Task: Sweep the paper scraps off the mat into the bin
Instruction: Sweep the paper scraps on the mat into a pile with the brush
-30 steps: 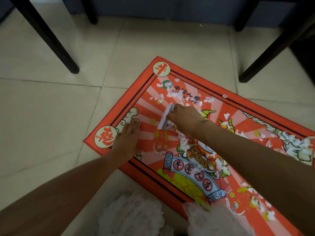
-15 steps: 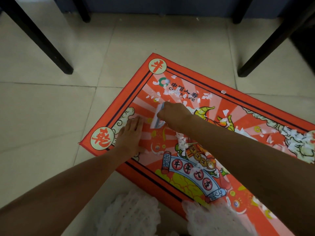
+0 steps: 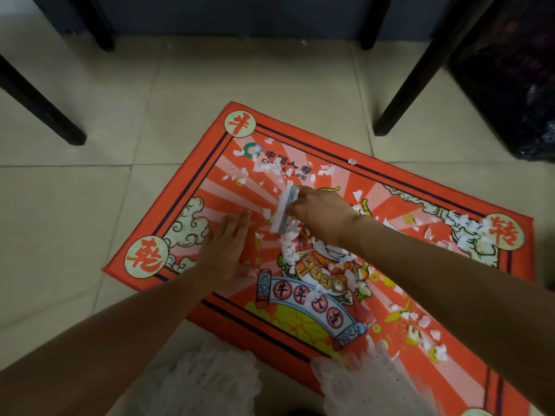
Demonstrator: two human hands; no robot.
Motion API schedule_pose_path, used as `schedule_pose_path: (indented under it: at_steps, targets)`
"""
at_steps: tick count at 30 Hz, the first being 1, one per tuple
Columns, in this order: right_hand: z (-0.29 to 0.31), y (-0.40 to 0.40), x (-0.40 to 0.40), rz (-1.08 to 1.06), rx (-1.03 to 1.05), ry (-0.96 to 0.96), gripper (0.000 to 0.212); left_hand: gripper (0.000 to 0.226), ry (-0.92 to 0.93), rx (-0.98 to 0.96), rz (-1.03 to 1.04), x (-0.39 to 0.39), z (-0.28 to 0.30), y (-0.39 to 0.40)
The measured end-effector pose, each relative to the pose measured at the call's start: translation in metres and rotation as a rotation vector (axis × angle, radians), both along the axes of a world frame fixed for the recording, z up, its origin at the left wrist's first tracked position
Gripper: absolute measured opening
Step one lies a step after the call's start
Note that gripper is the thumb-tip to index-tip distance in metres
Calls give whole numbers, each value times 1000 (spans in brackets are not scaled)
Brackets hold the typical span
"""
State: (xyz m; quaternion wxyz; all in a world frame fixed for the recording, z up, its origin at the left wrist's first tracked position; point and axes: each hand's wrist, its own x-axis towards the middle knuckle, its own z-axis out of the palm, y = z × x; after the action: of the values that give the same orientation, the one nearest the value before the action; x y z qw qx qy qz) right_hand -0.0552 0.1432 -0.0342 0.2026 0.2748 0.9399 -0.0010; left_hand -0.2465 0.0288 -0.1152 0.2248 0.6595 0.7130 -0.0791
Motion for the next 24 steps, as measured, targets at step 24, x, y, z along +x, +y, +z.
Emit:
schedule_pose_path:
  at_steps: [24]
  targets:
    - [-8, -2, 0, 62, -9, 30, 66, 138, -8, 10, 23, -17, 2, -4]
